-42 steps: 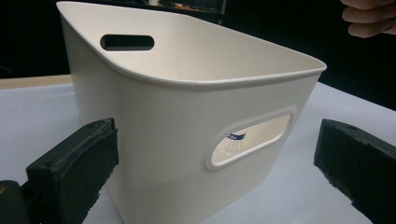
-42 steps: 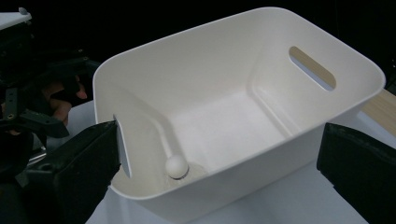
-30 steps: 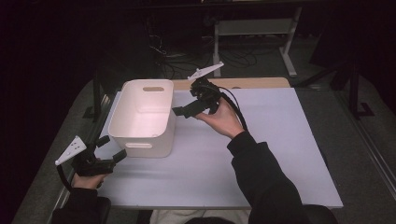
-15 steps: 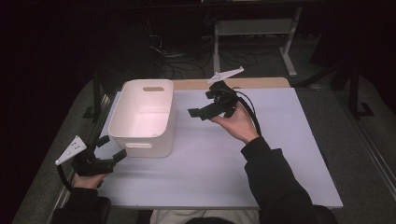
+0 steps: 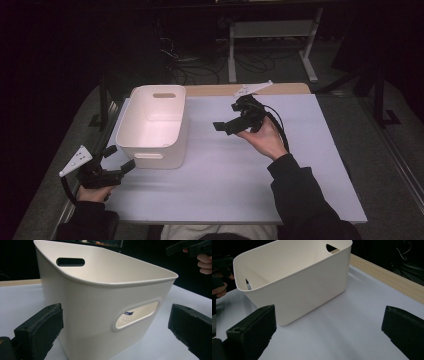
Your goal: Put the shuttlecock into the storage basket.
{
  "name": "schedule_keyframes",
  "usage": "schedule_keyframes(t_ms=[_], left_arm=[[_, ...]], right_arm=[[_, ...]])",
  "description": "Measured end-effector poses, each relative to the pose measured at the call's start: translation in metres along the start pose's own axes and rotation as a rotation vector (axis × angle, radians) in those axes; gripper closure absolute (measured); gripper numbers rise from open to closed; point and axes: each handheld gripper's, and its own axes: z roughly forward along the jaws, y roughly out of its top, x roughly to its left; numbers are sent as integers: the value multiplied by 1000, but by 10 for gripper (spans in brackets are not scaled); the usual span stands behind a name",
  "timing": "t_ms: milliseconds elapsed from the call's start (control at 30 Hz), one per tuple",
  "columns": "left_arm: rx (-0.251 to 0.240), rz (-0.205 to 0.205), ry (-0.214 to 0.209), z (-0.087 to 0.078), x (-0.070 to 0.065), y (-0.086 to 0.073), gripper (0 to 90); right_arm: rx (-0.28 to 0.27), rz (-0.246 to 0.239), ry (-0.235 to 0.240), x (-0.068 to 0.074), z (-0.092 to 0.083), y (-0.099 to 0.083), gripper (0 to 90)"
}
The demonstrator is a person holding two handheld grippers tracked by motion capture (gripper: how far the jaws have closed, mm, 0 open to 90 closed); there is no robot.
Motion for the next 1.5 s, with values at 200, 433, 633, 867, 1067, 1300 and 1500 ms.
schedule_keyframes(t_ms=[200, 433, 633, 867, 1067, 1300, 1500], left_arm=[[4, -2, -2, 0, 1, 0, 0], [6, -3, -2, 1, 0, 0, 0], [5, -3, -4, 1, 0, 0, 0], [4, -2, -3, 1, 0, 0, 0], [4, -2, -2, 1, 0, 0, 0], [7, 1, -4, 2, 0, 0, 0], [7, -1, -4, 2, 0, 0, 0]], right_arm=[[-17, 22, -4, -8, -8, -12, 0], [-24, 36, -29, -15, -15, -28, 0], [-48, 52, -44, -20, -24, -40, 0], [-64, 59, -63, -24, -34, -52, 0], [-85, 67, -73, -28, -42, -61, 0], [-90, 79, -89, -32, -51, -73, 0], [-97, 94, -100, -35, -56, -83, 0]])
